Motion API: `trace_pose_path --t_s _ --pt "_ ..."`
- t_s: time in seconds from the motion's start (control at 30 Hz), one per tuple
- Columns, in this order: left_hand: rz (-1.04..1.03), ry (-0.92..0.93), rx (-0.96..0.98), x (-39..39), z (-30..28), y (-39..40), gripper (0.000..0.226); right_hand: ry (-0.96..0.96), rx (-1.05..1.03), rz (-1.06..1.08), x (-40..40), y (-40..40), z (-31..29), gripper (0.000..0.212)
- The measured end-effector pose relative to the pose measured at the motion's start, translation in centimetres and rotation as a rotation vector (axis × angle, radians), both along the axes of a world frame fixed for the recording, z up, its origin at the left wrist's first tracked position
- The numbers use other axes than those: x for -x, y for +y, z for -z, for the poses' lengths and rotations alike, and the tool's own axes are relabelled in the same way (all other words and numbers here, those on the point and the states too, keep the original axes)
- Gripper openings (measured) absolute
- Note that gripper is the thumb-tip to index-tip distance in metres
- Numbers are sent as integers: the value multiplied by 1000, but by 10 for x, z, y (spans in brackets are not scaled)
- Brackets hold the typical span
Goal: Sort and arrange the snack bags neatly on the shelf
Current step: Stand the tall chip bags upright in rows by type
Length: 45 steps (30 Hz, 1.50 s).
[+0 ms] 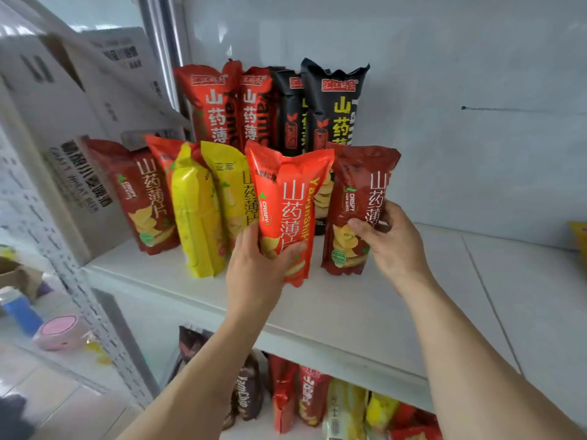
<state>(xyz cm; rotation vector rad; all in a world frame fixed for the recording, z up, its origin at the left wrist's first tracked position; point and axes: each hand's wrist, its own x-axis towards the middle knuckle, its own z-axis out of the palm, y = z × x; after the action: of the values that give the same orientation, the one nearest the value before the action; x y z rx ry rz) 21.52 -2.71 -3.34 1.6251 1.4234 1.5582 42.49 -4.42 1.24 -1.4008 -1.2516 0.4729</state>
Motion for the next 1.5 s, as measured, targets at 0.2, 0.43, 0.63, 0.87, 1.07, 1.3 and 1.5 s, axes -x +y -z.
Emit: trace_pose_path --t_s 0.2,0.43,0.63,0.87,1.07,1.3,1.5 --pt "-234 24 -6 44 13 -25 97 32 7 -158 71 1 3 59" --pt "-273 -49 -18 69 25 -10 104 85 47 -303 120 27 28 70" --pt "-257 32 17 78 24 7 104 81 65 -362 131 48 43 55" --pt "-236 14 41 98 21 29 97 22 78 -409 134 68 43 53" --pt "-236 -15 55 108 16 37 94 9 87 -430 141 83 43 58" --pt "-241 -38 80 112 15 47 93 1 115 -422 148 87 42 62" --pt "-315 17 -15 107 18 40 110 -40 157 -335 133 74 34 79"
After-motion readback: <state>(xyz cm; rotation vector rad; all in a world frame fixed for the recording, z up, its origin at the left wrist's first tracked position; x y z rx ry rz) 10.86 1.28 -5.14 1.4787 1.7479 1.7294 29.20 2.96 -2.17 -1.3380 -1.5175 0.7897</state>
